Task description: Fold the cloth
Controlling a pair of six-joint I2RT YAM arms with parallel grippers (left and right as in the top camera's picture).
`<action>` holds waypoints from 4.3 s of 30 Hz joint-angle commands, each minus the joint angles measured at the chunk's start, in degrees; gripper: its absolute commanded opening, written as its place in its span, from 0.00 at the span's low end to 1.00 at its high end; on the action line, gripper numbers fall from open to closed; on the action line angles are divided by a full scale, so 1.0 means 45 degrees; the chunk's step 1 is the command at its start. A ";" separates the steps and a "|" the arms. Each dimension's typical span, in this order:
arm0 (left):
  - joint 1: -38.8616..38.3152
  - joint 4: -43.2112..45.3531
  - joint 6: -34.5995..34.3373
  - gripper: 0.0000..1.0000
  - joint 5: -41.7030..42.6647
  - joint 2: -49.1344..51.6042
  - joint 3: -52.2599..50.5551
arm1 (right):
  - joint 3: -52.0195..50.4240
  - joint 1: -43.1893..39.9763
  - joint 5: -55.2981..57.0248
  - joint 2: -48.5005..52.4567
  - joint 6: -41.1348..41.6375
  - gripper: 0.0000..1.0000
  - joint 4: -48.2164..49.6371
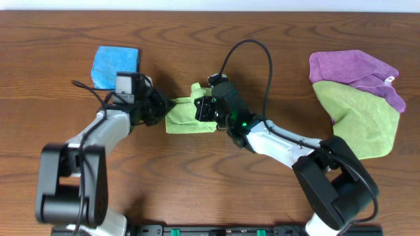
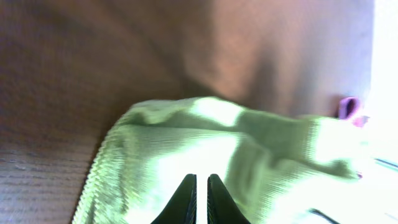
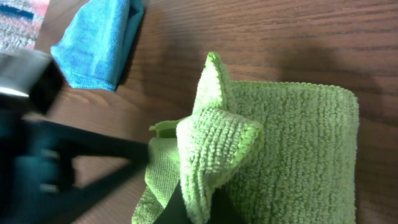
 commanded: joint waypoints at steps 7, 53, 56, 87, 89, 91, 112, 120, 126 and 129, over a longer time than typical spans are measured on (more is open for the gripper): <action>0.0568 -0.0097 0.0520 0.13 0.0214 -0.1195 -0.0073 | 0.0865 0.0627 0.0427 0.0544 -0.0253 0.01 0.0010; 0.1409 -0.4347 0.0665 0.98 0.0704 -0.1054 -0.1020 | -0.0223 0.0267 0.1205 -0.7499 -0.4002 0.99 -1.1312; 0.1190 -0.4022 0.0413 0.98 0.0724 -0.0855 -0.1214 | -0.1831 0.0141 0.1370 -0.9243 -0.3366 0.99 -1.1312; -0.0534 -0.1627 -0.2467 1.00 -0.0724 0.0427 -0.1273 | -0.6989 -0.0311 0.3007 -1.8146 0.0233 0.99 -1.2949; -0.0612 -0.1258 -0.2613 0.93 -0.0680 0.0797 -0.1273 | -0.6989 -0.0311 0.3007 -1.8146 0.0233 0.99 -1.2949; -0.0680 -0.0981 -0.2749 0.86 -0.0680 0.1054 -0.1273 | -0.6989 -0.0311 0.3011 -1.8146 0.0233 0.99 -1.2949; 0.0641 -0.0709 -0.2297 0.06 -0.2399 0.1224 0.3895 | -0.6989 -0.0311 0.3007 -1.8146 0.0233 0.99 -1.2983; 0.2055 -0.0991 -0.2263 0.06 -0.4940 0.1258 0.5804 | -0.6989 -0.0311 0.3011 -1.8146 0.0233 0.99 -1.2983; 0.2453 -0.0466 -0.2254 0.06 -0.6931 0.1326 0.5804 | -0.6989 -0.0311 0.3007 -1.8146 0.0233 0.99 -1.2983; 0.2453 0.0418 -0.2263 0.06 -0.7121 0.1710 0.5804 | -0.6989 -0.0311 0.3011 -1.8146 0.0233 0.99 -1.2983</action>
